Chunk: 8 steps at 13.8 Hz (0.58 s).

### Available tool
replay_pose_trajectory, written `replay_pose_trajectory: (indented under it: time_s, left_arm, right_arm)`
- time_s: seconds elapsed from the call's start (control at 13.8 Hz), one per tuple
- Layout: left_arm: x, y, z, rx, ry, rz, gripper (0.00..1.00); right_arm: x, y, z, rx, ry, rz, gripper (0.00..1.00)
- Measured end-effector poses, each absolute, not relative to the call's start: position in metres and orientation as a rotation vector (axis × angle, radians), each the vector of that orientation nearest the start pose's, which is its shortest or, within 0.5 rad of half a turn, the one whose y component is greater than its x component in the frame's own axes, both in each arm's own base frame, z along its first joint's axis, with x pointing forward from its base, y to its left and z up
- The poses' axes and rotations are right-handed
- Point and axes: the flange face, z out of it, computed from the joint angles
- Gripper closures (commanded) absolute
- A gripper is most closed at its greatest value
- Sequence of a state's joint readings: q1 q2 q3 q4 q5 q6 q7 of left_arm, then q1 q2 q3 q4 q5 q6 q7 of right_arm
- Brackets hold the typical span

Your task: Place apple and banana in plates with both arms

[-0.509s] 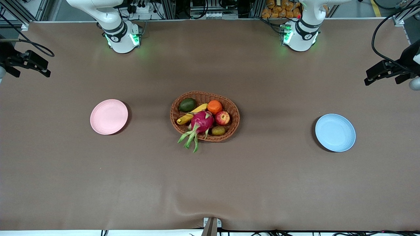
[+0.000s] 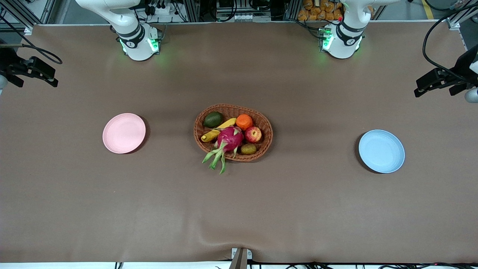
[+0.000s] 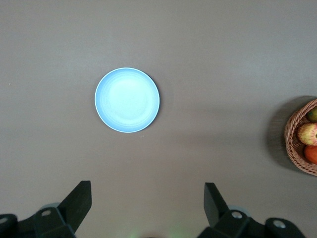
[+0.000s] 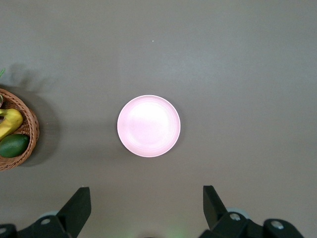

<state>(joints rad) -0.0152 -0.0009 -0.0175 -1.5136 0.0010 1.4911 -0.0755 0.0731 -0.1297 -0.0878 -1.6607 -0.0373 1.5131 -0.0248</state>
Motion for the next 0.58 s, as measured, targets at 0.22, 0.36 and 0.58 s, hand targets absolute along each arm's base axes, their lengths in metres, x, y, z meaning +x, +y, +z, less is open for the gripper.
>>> replay_pose_trajectory:
  time_s: [0.22, 0.36, 0.58]
  left_arm:
    - [0.546, -0.018, 0.645, -3.14, -0.067, 0.038, 0.0]
    - [0.546, -0.019, 0.643, -3.141, -0.064, 0.043, 0.0]
    - [0.548, -0.022, 0.637, -3.14, -0.054, 0.065, 0.0]
  right_arm:
    - [0.507, -0.015, 0.646, -3.167, -0.016, 0.031, 0.0]
    - [0.507, -0.013, 0.646, -3.167, -0.021, 0.031, 0.0]
    - [0.508, 0.002, 0.645, -3.169, -0.051, 0.032, 0.0]
